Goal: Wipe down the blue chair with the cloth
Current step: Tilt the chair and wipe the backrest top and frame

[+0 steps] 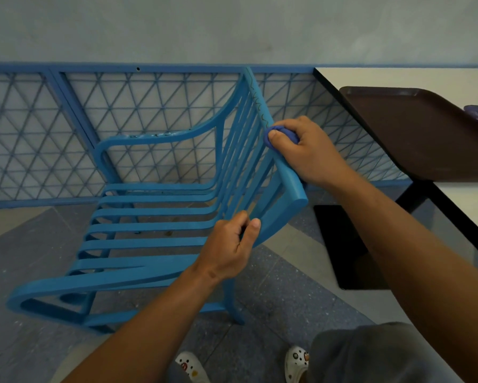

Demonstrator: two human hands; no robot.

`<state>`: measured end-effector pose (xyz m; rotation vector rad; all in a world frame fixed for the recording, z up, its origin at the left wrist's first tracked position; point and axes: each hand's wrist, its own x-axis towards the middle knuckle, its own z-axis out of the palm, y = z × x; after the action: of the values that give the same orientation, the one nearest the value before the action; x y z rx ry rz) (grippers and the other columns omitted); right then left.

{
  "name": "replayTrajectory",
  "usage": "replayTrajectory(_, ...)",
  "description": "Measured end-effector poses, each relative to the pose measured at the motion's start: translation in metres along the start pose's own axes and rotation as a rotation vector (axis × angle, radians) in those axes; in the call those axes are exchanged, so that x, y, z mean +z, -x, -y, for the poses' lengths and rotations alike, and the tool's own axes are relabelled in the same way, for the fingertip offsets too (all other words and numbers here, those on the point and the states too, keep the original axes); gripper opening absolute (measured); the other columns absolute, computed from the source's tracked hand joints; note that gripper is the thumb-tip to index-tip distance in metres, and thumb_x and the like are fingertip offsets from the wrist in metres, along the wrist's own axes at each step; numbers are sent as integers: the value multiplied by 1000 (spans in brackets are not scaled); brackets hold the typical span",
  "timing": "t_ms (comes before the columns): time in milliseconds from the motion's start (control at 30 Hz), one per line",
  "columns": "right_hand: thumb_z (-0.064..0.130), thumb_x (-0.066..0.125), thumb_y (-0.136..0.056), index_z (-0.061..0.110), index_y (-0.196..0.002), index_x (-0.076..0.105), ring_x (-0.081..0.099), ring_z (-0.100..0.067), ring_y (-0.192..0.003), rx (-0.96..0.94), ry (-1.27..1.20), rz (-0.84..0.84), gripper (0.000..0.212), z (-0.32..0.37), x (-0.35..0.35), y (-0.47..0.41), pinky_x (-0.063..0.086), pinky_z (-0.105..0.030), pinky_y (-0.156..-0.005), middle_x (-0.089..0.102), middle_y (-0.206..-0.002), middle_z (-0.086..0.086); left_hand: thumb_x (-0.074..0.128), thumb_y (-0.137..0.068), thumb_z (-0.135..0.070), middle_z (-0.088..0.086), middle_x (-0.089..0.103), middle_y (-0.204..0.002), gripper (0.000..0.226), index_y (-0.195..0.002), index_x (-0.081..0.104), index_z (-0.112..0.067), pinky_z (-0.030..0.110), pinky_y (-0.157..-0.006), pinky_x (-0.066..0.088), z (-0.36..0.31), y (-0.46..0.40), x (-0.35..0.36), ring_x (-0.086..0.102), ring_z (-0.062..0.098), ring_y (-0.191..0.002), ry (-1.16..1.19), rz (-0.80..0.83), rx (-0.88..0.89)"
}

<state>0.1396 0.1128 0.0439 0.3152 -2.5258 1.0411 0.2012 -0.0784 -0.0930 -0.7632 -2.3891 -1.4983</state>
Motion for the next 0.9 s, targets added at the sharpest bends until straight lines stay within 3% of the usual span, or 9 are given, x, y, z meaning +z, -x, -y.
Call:
replayTrajectory(200,31,54,-100,17,-87,69,49,-7,-88,16,-55,10,24,29,14,33,34,-18,-69,56,-77,3,38,-104,-56,-9,38,-56,42,-69,37,-33,23,-44,28,8,22,-27,36,5,-46,11,-18,22)
replayTrajectory(367,33,54,-102,30,-98,69,51,-6,-97,14,-154,-1,16,61,32,67,36,-7,-77,53,-87,14,40,-104,-54,-1,41,-53,56,-65,43,-14,28,-43,31,16,42,-62,38,10,-45,45,8,-12)
replayTrajectory(500,33,51,-105,27,-107,69,51,-7,-99,-31,-185,53,19,81,45,88,38,-8,-81,53,-97,3,41,-104,-54,2,42,-54,62,-64,45,-8,25,-46,32,18,67,-90,40,12,-46,38,14,-31)
replayTrajectory(700,28,40,-95,32,-114,64,53,-14,-101,-89,-326,166,31,94,44,106,40,-13,-86,50,-98,5,44,-102,-55,1,44,-55,57,-65,48,-13,29,-47,32,19,88,-114,41,13,-48,60,63,-82)
replayTrajectory(800,21,48,-95,26,-123,64,57,-14,-102,-53,-318,131,32,91,37,103,44,-18,-87,56,-103,6,47,-102,-52,-6,57,-67,38,-77,60,-26,23,-57,42,7,76,-118,55,10,-60,74,80,-124)
replayTrajectory(900,19,63,-93,23,-120,65,64,-14,-107,-71,-319,83,27,88,32,96,54,-32,-89,65,-110,10,52,-99,-44,-4,71,-94,23,-98,68,-27,38,-77,56,-16,51,-120,68,20,-91,127,-10,-153)
